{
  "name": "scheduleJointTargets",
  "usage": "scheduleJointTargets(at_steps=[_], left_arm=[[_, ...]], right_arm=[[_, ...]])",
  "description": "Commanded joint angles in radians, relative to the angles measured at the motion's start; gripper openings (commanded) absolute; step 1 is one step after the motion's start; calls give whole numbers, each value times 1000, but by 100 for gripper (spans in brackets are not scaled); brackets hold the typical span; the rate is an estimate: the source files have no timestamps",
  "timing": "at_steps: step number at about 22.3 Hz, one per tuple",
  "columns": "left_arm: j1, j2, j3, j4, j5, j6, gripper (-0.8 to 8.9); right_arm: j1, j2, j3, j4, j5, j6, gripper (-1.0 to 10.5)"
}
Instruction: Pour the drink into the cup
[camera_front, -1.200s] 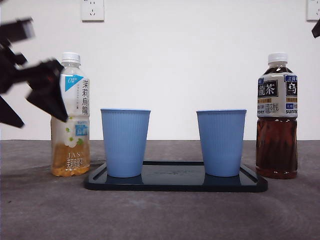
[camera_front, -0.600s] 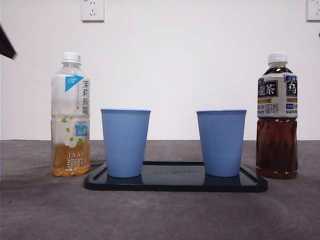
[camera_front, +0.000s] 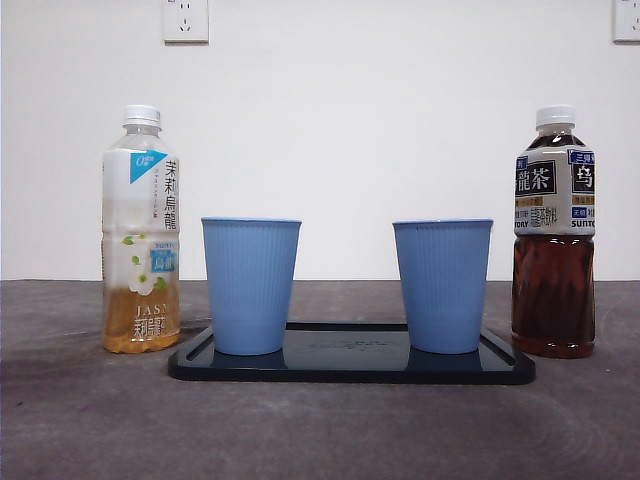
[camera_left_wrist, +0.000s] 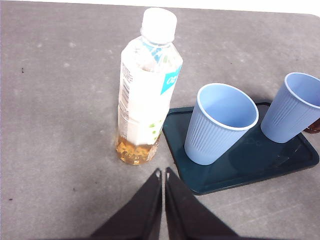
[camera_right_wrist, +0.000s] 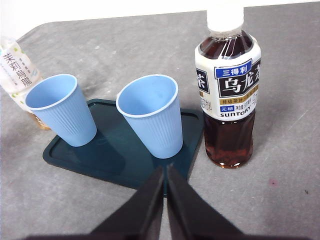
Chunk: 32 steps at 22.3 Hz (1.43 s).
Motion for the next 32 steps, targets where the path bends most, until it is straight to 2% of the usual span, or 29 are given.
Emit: scheduleJointTargets(at_steps=[1, 6, 8, 9, 11, 14, 17, 20, 27, 32], left_arm=[[-6, 2, 10, 12, 6, -10, 7], [-6, -5, 10, 7, 6, -9, 7], [33, -50, 7, 14, -4, 146, 7], [68, -74, -2, 42, -4, 188, 7], [172, -141, -47, 147, -4, 255, 7], [305, -238, -162, 294, -4, 306, 7], [386, -335, -293, 334, -4, 306, 8], [416, -407, -406, 331, -4, 310, 7], [423, -493, -556, 322, -4, 309, 7], [423, -508, -587, 322, -4, 309, 7]], right_arm=[[7, 3, 10, 10, 1, 10, 7], [7, 3, 10, 10, 1, 10, 7], [7, 3, 10, 10, 1, 10, 7], [7, 3, 10, 10, 1, 10, 7], [7, 3, 10, 11, 1, 10, 7], [7, 3, 10, 10, 1, 10, 7], [7, 3, 10, 10, 1, 10, 7], [7, 3, 10, 10, 1, 10, 7], [7, 3, 10, 10, 1, 10, 7], [7, 3, 10, 10, 1, 10, 7]])
